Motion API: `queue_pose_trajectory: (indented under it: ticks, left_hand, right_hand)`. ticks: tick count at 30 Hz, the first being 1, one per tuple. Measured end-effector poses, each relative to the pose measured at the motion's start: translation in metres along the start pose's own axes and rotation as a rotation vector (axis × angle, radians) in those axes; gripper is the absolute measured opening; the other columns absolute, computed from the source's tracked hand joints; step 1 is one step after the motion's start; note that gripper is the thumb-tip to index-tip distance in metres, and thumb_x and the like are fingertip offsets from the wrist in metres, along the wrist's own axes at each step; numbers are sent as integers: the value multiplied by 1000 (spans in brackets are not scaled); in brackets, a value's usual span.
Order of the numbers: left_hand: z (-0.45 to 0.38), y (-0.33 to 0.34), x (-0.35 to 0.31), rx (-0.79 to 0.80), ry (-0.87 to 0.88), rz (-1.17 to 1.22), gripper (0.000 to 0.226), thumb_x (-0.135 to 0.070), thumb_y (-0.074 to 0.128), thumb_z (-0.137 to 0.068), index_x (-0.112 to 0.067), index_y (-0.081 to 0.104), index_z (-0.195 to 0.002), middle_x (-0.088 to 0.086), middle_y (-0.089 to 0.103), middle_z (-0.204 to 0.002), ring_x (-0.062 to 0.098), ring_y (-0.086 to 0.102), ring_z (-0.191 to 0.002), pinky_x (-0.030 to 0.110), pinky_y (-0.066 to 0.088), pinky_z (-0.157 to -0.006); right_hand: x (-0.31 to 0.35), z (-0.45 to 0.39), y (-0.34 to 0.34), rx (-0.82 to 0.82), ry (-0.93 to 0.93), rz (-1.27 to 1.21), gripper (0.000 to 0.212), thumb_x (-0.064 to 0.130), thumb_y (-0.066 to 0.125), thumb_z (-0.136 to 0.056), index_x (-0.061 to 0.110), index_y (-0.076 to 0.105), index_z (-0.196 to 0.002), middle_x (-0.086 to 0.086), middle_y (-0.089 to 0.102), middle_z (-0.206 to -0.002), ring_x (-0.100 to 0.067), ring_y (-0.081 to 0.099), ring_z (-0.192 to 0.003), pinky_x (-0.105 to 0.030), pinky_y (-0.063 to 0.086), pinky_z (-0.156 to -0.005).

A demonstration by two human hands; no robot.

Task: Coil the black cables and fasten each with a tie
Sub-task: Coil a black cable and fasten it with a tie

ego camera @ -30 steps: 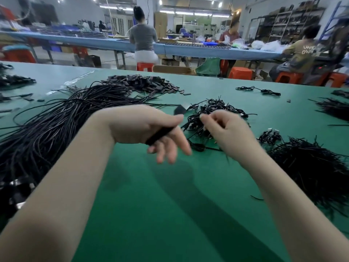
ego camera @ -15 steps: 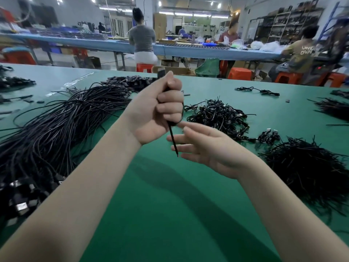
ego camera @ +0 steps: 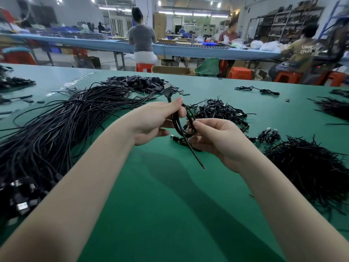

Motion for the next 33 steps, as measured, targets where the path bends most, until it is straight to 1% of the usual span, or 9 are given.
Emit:
queue_pose_trajectory:
  ticks: [3,7,11,15,21,25,27,31,33]
  left_hand:
    - [-3,13,0,62,12,221,37,-42,42,-98,-20,57,-72,-3,69,-109,17,59,-90,32,45,-85]
    - [-5,22,-5,50,63,411,37,-36,40,-101,-14,55,-74,2,61,-78,16,54,-74,31,45,-80]
    - [-6,28,1,14,70,278,37,-41,41,-100,-17,58,-77,-2,51,-75,11,45,-65,26,36,-58]
    - [-7,29,2,-15,84,258,36,-39,39,-101,-18,56,-78,-4,50,-73,8,43,-63,22,34,-61]
    - [-8,39,11,-49,60,148,38,-44,42,-100,-23,56,-72,-5,49,-69,13,48,-58,23,39,-46]
    - [-11,39,10,-81,99,163,39,-41,41,-101,-20,56,-71,-5,49,-70,14,46,-68,27,36,-66]
    - [-11,38,12,-106,98,176,39,-40,39,-101,-20,55,-72,-4,50,-70,13,44,-69,26,34,-66]
    - [-10,43,20,-130,73,172,38,-39,40,-101,-19,57,-74,-5,53,-68,10,45,-66,25,34,-64]
    - [-10,50,27,-129,35,183,37,-37,40,-102,-20,62,-78,-5,58,-71,10,46,-68,24,36,-68]
  right_hand:
    - [-3,2,7,32,16,76,15,17,53,-97,13,67,-99,9,66,-64,-8,64,-59,-22,56,-64]
    - [-4,6,27,143,25,77,31,39,44,-99,14,63,-98,5,67,-74,-13,67,-68,-27,55,-69]
    - [-1,10,39,134,-119,312,25,38,55,-94,14,53,-88,5,59,-69,-12,60,-59,-33,51,-63]
    - [1,8,38,46,-224,512,25,32,52,-96,17,41,-80,5,47,-61,-11,46,-50,-32,43,-54]
    - [-7,8,37,60,-230,487,8,26,56,-93,23,48,-94,-2,62,-84,-8,62,-61,-23,50,-53]
    - [-16,5,28,-15,-187,450,22,28,47,-97,23,41,-76,15,45,-56,-9,45,-49,-29,38,-48]
    - [-16,4,26,-25,-211,512,30,28,40,-101,25,38,-71,17,39,-52,-7,33,-49,-31,30,-52]
    - [-17,8,15,-68,-222,711,28,30,33,-103,25,42,-77,12,45,-65,-1,39,-50,-28,31,-57]
    - [-24,9,7,-85,-185,850,23,30,33,-103,21,49,-90,6,51,-75,-9,45,-62,-30,32,-59]
Point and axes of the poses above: each hand's wrist, its own z-axis away from the middle knuckle, its own y-axis out of the palm, x = y × z, the point moved 9 cm from there along -z, towards the middle knuckle
